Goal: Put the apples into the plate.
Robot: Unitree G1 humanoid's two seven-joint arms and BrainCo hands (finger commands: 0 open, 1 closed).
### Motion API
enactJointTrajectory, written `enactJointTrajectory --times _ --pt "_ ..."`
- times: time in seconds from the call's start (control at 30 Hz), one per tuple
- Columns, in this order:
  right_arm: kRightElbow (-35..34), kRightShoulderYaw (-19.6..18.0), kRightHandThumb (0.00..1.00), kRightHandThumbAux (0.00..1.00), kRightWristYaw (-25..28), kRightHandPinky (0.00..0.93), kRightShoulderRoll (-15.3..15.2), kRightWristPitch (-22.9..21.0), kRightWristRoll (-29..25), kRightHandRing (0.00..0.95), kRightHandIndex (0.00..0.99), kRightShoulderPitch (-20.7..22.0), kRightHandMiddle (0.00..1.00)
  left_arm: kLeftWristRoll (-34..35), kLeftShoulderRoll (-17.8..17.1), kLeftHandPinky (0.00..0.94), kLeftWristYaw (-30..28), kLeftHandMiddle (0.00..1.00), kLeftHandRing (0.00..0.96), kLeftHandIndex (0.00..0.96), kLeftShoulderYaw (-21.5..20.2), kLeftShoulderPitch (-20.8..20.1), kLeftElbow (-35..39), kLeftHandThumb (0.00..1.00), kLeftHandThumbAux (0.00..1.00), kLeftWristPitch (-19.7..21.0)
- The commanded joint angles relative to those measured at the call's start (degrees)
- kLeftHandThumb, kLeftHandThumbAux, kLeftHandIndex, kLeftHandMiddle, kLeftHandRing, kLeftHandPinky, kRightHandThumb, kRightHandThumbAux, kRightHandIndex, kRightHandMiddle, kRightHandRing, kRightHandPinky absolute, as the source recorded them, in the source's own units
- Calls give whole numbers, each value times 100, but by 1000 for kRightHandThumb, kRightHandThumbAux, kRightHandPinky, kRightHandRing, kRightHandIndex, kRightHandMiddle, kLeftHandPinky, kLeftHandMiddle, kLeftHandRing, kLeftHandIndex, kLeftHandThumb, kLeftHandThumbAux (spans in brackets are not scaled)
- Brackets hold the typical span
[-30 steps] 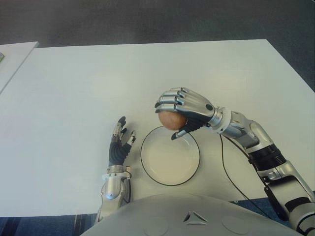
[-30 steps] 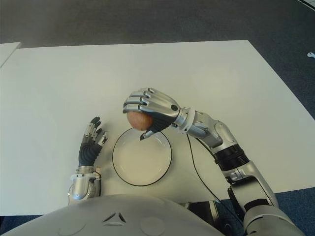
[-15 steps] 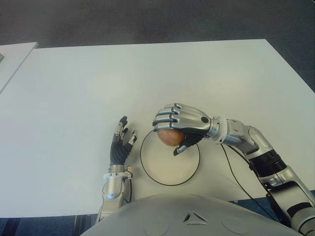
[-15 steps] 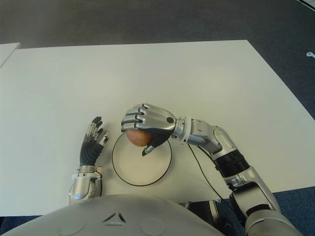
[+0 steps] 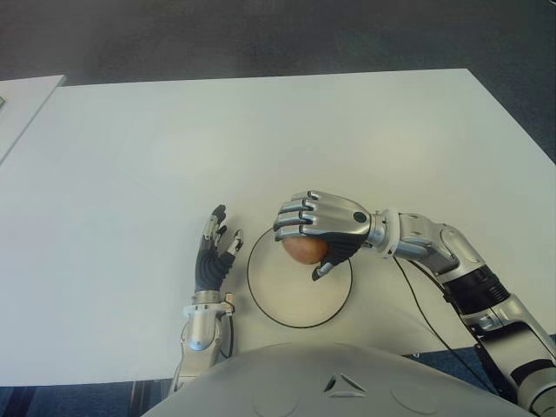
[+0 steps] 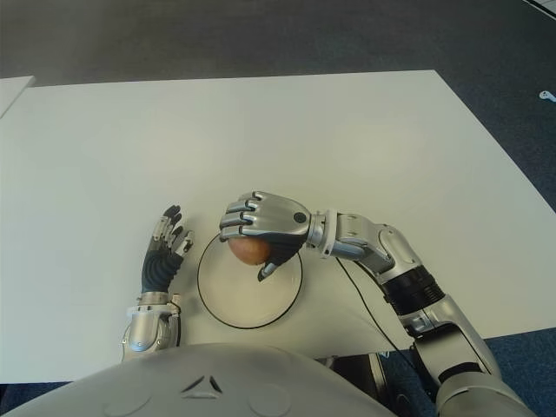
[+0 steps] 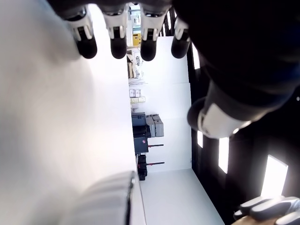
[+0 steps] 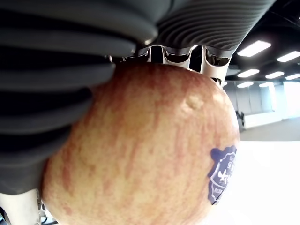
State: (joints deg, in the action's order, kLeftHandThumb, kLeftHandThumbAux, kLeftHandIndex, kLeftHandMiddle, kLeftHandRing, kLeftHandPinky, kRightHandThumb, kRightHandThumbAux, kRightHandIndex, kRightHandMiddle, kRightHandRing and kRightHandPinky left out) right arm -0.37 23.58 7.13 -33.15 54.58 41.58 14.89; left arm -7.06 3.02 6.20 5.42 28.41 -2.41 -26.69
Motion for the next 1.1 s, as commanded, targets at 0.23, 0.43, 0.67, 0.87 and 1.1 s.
enactJointTrajectory --times 0.23,0.43,0.67,0.87,1.1 --pt "62 30 711 710 81 862 -32 111 75 857 441 -75 851 15 6 96 -3 90 85 83 -5 32 -4 126 652 137" --pt "31 19 693 713 123 696 -34 109 59 728 431 -44 741 20 -18 94 -37 94 89 83 19 1 -32 127 652 102" --pt "30 98 163 513 522 202 -116 1 -202 223 187 -14 245 23 -35 89 -71 79 78 76 59 18 21 153 666 96" --pt "91 74 19 487 663 30 -140 72 -323 49 36 -19 77 -72 -34 100 -16 74 79 71 75 47 86 159 682 121" --pt "113 32 1 450 604 2 -167 240 -262 4 3 -34 8 49 -12 116 -66 83 92 75 61 52 76 170 691 139"
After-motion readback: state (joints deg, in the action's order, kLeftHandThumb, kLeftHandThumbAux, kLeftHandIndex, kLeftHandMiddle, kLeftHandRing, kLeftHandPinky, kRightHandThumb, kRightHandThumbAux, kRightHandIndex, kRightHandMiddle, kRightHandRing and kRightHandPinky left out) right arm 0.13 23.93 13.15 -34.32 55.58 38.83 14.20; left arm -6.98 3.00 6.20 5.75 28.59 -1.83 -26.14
